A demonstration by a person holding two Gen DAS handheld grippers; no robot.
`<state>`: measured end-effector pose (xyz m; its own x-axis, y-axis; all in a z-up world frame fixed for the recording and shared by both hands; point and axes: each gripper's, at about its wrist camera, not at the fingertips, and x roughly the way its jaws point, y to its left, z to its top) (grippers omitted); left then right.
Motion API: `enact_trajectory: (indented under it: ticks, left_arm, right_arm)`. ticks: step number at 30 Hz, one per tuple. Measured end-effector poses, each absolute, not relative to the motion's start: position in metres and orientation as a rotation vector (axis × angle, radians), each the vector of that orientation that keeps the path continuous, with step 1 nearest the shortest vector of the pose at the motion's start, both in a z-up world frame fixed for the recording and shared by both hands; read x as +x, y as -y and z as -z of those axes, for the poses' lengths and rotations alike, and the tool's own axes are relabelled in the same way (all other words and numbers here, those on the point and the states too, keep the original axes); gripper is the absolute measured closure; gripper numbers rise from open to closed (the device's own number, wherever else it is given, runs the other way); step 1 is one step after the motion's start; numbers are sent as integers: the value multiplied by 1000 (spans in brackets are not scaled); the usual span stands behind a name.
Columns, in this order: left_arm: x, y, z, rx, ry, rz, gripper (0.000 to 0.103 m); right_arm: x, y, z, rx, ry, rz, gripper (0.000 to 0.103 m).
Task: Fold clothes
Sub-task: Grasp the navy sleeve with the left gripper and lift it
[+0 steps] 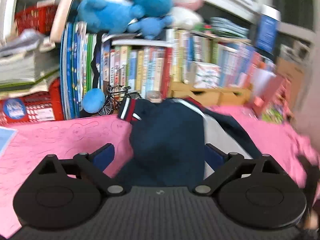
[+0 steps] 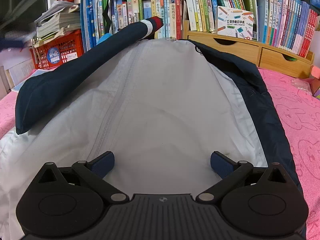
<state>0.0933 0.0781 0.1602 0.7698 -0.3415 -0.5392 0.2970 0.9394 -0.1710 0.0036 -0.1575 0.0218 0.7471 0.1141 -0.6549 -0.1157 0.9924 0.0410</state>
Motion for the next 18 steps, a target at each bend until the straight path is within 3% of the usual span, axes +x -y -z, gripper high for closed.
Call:
enact_trajectory:
  ticks: [4, 8, 10, 12, 15, 18]
  left_arm:
    - [171, -70, -126, -235, -786, 301, 8]
    - [199, -59, -80, -448, -941, 264, 42]
    - [192, -53, -79, -419, -905, 239, 62]
    - [178, -52, -90, -352, -814, 205, 88]
    - [159, -63, -119, -274, -658, 137, 96]
    - [141, -80, -151, -148, -514, -11, 97]
  right_arm:
    - [4, 159, -22, -4, -716, -129, 0]
    - [4, 159, -21, -3, -715, -128, 0]
    - [4, 158, -21, -1, -715, -128, 0]
    - [3, 158, -21, 2, -714, -128, 0]
    - [3, 158, -21, 5, -713, -129, 0]
    - [3, 157, -21, 6, -713, -129, 0]
